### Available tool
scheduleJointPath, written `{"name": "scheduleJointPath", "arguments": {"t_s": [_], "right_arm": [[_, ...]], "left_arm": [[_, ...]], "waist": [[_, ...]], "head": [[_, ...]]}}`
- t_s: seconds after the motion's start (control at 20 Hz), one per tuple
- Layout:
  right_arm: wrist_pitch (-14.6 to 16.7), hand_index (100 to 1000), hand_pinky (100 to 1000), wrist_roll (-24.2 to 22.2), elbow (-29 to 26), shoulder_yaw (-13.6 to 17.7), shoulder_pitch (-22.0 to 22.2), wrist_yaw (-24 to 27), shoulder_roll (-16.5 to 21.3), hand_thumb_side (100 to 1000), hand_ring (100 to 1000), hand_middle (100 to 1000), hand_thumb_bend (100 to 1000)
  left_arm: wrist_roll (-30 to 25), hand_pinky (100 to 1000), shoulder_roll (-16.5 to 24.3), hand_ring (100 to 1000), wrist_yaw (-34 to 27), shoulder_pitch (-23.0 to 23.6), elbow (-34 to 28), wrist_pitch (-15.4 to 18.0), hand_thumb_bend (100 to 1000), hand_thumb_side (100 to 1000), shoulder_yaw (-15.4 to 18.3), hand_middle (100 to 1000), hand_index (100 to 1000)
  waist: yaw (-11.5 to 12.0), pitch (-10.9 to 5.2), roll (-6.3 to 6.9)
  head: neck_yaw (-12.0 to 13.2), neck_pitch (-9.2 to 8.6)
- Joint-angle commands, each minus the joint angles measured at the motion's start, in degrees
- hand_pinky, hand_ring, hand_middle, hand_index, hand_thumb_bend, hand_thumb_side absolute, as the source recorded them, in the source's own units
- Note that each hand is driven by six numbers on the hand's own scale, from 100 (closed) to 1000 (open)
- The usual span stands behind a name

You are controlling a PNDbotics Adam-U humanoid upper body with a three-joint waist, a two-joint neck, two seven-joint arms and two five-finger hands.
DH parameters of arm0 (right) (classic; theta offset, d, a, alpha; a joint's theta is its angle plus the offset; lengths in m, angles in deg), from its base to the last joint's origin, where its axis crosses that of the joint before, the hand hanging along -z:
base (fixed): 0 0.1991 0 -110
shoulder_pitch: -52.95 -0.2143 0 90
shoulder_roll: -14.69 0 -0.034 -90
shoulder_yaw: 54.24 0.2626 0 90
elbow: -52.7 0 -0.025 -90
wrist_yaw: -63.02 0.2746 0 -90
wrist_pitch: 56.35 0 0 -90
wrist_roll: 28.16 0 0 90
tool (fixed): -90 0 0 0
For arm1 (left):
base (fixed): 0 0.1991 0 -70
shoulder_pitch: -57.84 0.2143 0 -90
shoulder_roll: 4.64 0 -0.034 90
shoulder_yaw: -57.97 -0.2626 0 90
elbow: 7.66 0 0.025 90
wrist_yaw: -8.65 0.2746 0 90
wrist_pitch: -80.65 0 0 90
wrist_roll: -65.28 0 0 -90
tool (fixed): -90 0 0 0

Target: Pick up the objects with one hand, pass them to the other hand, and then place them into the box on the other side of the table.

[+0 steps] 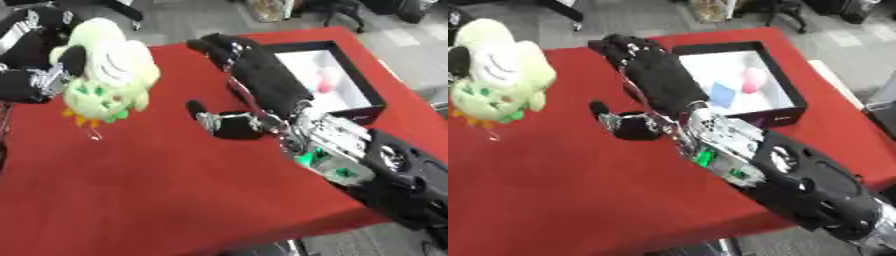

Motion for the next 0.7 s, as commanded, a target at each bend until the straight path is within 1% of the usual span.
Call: {"name": "scheduleJointPath", "arguments": {"t_s": [0.05,0.2,0.35,0.5,0.7], "right_arm": [[4.32,918,899,-2.3,-1.16,1.42,-1.61,-6.12,0.05,293,771,855,467],[6.69,921,902,-1.94,-1.16,2.0,-2.14,-8.9,-0.38,269,762,844,462],[7.48,921,899,-0.75,-1.16,1.99,-2.4,-10.08,-0.74,232,754,848,454],[7.97,921,891,1.84,-1.16,2.15,-2.68,-11.05,-1.06,199,747,848,448],[8.56,925,878,5.21,-1.16,2.39,-3.41,-11.26,-1.53,160,746,849,443]], "left_arm": [[-11.11,619,1.14,296,1.27,-1.68,1.5,10.86,100,370,-0.04,214,382],[-11.11,618,0.84,297,2.5,-1.58,3.87,10.71,100,371,0.46,214,382],[-11.11,616,0.4,297,3.76,-1.26,5.64,10.41,100,370,1.49,215,382],[-11.11,614,-0.31,298,5.04,-0.89,7.02,10.11,100,375,2.34,215,381],[-11.11,613,-2.26,299,4.98,-0.44,6.78,8.83,100,398,2.44,216,381]], "waist": [[-0.09,-0.91,0.03],[-0.07,-0.9,0.0],[-0.07,-0.84,-0.12],[-0.08,-0.76,-0.25],[-0.07,-0.68,-0.52]], "head": [[-0.08,-0.16],[0.04,-0.16],[0.03,-0.16],[0.02,-0.16],[0.02,-0.16]]}}
